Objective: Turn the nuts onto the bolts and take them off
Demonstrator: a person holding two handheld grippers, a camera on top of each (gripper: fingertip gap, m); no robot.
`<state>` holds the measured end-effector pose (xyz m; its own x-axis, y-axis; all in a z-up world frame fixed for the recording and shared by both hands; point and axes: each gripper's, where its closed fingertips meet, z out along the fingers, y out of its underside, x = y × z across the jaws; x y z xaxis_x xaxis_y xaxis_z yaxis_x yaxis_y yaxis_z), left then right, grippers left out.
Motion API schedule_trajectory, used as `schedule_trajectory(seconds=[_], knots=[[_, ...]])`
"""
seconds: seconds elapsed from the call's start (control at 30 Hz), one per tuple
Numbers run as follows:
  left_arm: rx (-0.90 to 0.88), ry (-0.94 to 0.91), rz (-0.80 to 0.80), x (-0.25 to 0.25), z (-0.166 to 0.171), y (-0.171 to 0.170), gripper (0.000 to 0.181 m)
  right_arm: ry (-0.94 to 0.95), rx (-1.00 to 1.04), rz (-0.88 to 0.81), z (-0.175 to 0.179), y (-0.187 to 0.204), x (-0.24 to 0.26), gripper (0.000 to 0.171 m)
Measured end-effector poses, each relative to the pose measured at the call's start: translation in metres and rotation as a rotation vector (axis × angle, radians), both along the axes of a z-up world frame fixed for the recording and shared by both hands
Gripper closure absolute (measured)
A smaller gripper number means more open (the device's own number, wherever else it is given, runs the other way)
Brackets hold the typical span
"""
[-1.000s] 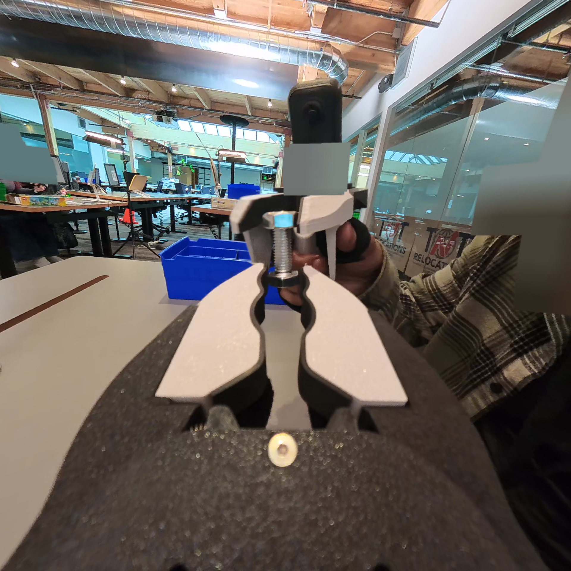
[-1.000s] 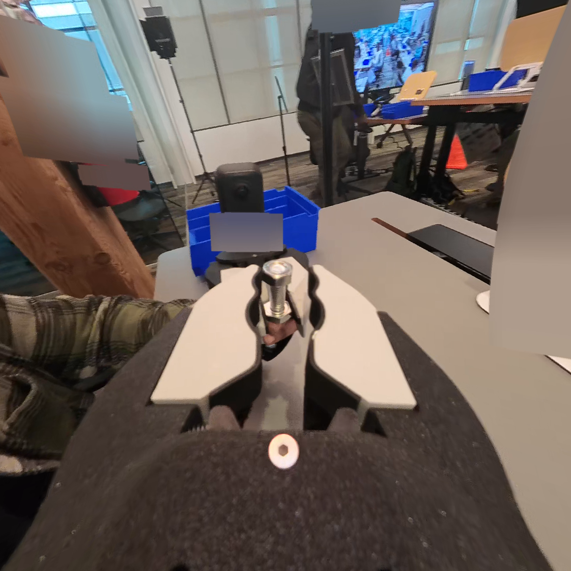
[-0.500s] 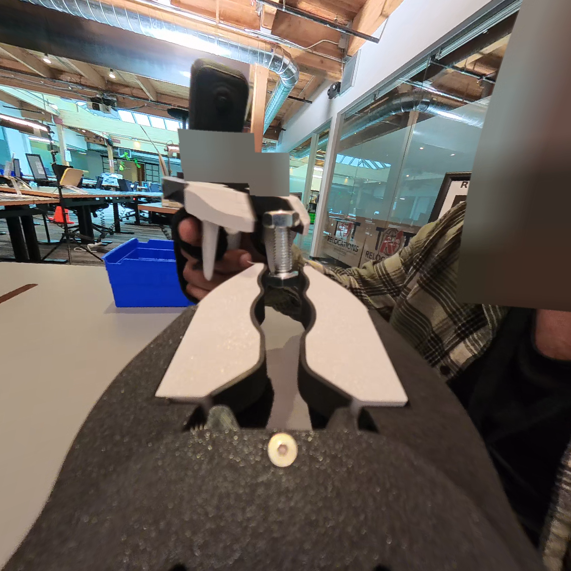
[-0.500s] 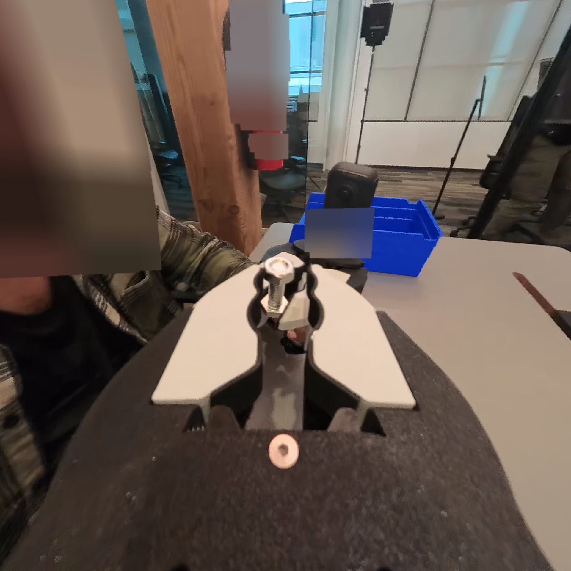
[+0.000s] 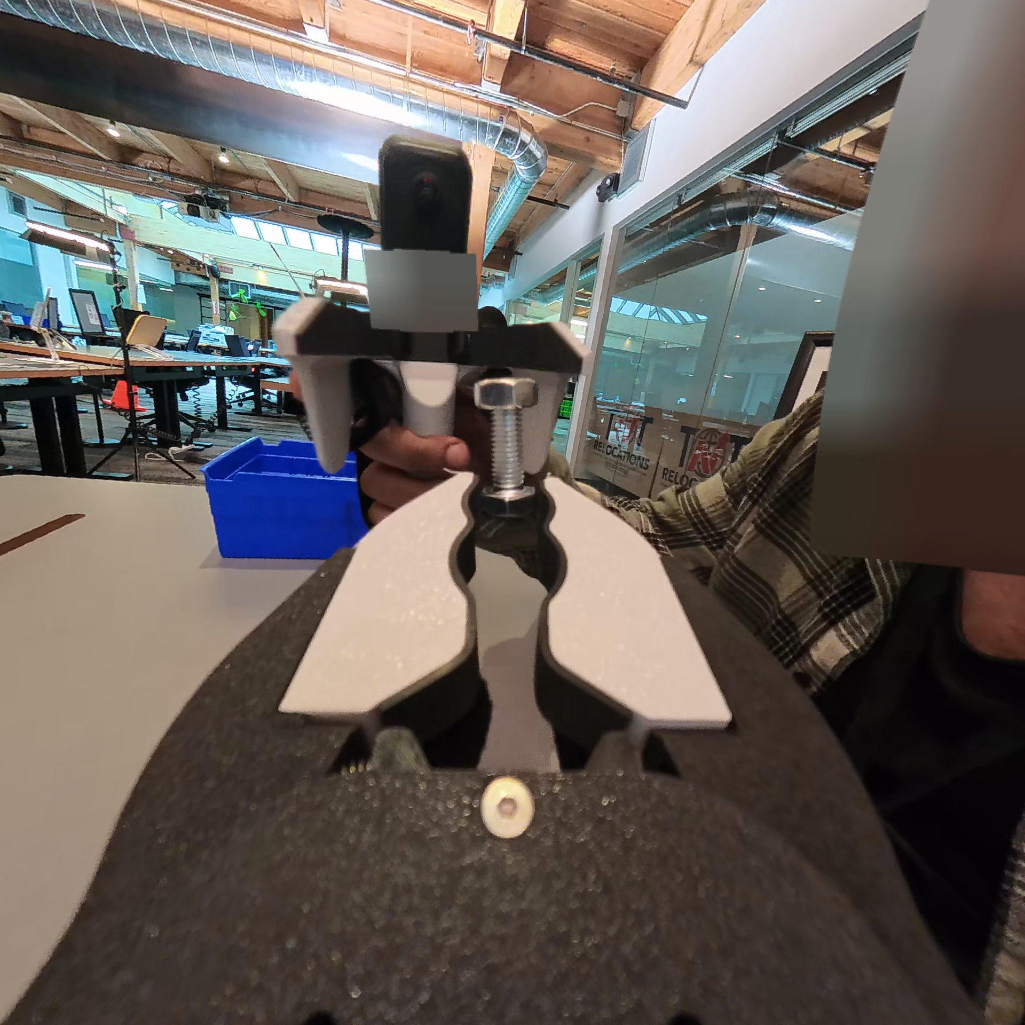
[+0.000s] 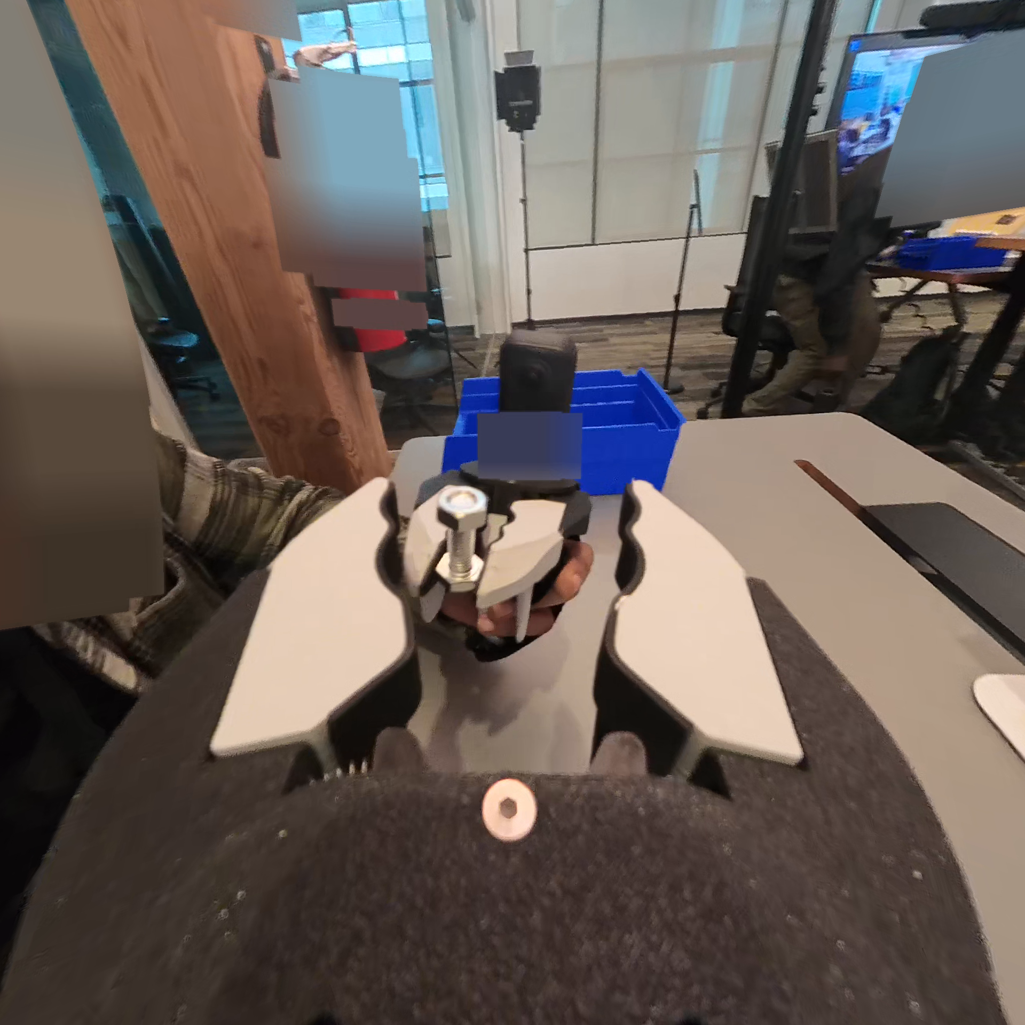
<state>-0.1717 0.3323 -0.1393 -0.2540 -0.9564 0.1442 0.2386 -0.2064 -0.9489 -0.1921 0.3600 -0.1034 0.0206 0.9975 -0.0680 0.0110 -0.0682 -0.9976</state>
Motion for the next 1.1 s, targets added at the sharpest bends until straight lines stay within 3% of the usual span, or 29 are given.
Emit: schedule_trajectory(seconds=[0.23,0.43,0.53,0.6,0.83,1.1], knots=[[0.01,-0.01,-0.005,-0.001,0.003,-0.003,0.163,-0.003,-0.049,-0.092,-0.004,0.025,0.016,0.099],[0.007,-0.015,-0.002,-0.002,0.004,-0.002,0.163,0.011,-0.061,-0.004,-0.002,0.004,0.0,0.091],[0.012,-0.01,0.002,-0.001,0.004,-0.002,0.163,-0.009,-0.059,-0.061,-0.007,0.015,0.002,0.089],[0.008,-0.021,0.0,-0.004,0.006,-0.002,0.163,-0.006,-0.068,-0.084,-0.008,0.021,0.01,0.098],[0.01,-0.014,-0.001,-0.002,0.005,-0.003,0.163,0.035,-0.064,0.0,0.001,0.002,-0.001,0.092],[0.01,-0.022,-0.003,-0.004,0.007,-0.003,0.163,-0.008,-0.054,-0.072,-0.004,0.014,0.008,0.096]])
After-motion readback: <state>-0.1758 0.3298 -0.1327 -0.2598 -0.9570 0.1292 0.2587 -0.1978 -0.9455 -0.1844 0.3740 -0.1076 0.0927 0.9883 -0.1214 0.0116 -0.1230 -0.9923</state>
